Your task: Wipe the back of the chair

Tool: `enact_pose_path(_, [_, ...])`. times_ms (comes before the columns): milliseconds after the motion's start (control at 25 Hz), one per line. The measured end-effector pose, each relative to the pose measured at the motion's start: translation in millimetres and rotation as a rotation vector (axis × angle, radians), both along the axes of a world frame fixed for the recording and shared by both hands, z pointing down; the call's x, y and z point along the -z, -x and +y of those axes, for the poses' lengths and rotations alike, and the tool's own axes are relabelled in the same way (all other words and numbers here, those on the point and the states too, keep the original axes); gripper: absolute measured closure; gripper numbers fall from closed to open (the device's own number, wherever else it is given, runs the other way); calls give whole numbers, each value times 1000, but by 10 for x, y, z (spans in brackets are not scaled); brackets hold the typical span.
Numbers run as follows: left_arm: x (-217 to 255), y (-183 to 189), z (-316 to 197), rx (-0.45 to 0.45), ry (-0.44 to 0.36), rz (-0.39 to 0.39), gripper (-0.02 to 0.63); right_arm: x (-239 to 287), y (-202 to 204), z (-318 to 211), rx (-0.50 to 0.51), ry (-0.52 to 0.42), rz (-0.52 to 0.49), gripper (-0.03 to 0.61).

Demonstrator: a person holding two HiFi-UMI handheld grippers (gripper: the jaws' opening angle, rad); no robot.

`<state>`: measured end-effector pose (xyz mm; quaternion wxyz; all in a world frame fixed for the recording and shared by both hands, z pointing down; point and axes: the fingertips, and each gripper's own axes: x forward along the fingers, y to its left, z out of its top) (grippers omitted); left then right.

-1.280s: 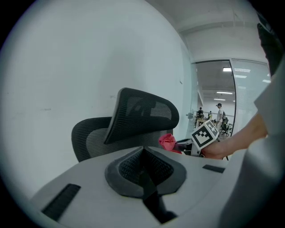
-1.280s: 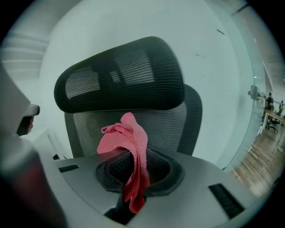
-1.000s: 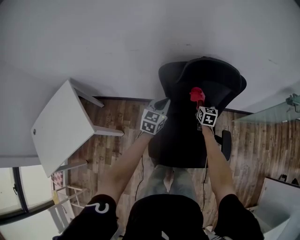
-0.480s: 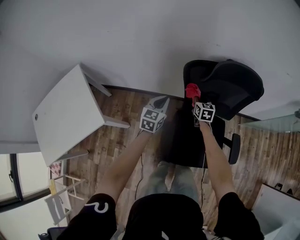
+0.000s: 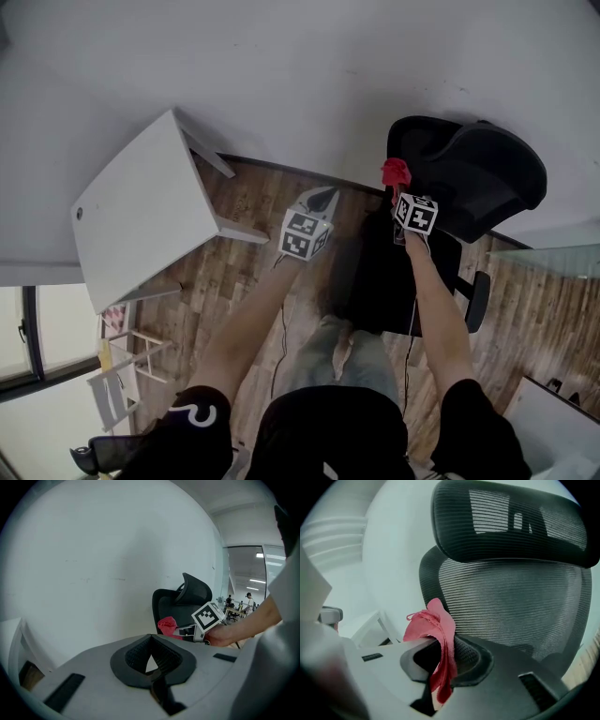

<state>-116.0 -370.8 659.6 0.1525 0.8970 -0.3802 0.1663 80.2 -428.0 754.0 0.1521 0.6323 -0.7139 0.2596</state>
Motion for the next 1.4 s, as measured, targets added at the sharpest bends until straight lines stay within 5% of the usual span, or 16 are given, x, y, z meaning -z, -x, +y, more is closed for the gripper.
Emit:
enact_pose_path(560, [-18, -586, 181, 49, 14, -8, 589, -84, -760, 64, -12, 11, 6, 509])
enact_pose_path(1400, [52, -1913, 520, -11, 2, -9, 588, -5, -2729, 620, -155, 19, 33, 508])
